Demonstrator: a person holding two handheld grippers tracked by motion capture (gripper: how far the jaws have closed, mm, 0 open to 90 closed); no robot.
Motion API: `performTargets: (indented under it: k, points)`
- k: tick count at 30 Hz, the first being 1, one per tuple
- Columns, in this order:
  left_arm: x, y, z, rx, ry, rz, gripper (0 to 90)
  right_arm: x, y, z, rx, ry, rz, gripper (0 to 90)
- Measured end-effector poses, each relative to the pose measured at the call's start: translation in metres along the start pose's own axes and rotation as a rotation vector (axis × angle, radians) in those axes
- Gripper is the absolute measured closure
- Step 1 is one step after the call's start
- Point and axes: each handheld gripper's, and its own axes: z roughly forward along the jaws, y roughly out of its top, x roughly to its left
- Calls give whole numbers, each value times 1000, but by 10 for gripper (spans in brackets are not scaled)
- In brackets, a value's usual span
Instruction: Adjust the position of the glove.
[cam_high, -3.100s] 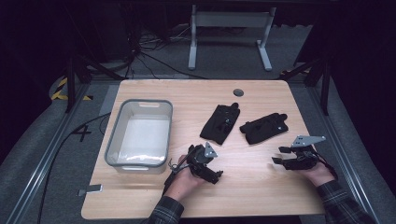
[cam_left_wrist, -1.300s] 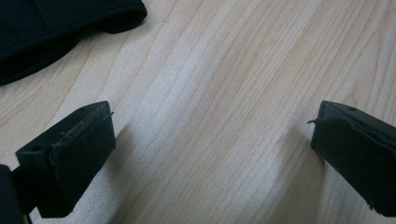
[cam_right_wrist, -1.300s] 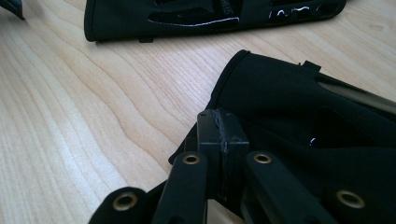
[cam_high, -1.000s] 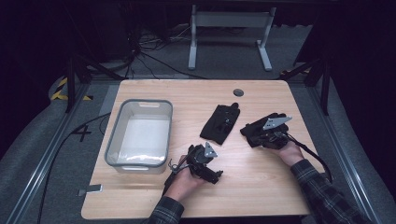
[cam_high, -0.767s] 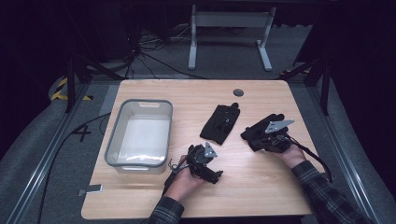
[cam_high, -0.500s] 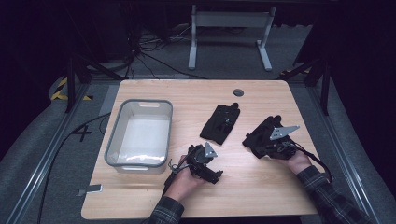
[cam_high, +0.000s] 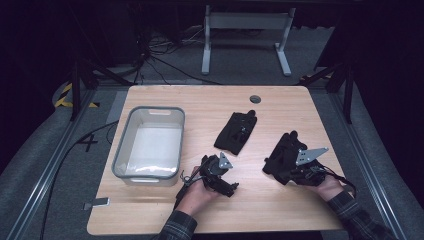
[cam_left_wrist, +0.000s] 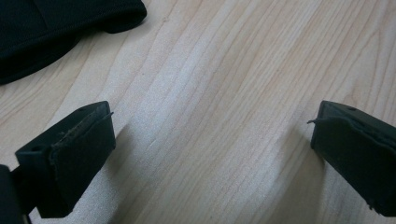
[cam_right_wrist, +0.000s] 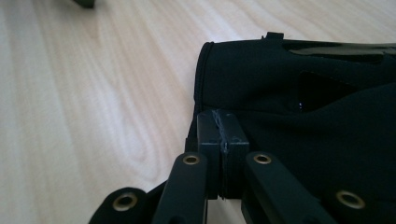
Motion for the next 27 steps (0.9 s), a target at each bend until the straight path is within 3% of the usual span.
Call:
performTargets:
  k: [6,11,13,15,19,27]
  points:
    - [0,0,0,0,2,-1,1,11,-6,-4,8,20,-13,900]
    - [0,0,0,0,3,-2,1,10,-5,-7,3,23,-14,899]
    - [0,0,0,0,2,-2,1,2,-1,-15,-28,0,-3,899]
    - [0,0,0,0,2,-2,1,-2,0,-17,-35,-8,2,899]
    - [0,0,0,0,2,-2,1,-22,10,-23,-43,-59,25,900]
    - [0,0,0,1,0,2,0,-63,27,-18,-46,-130,60,900]
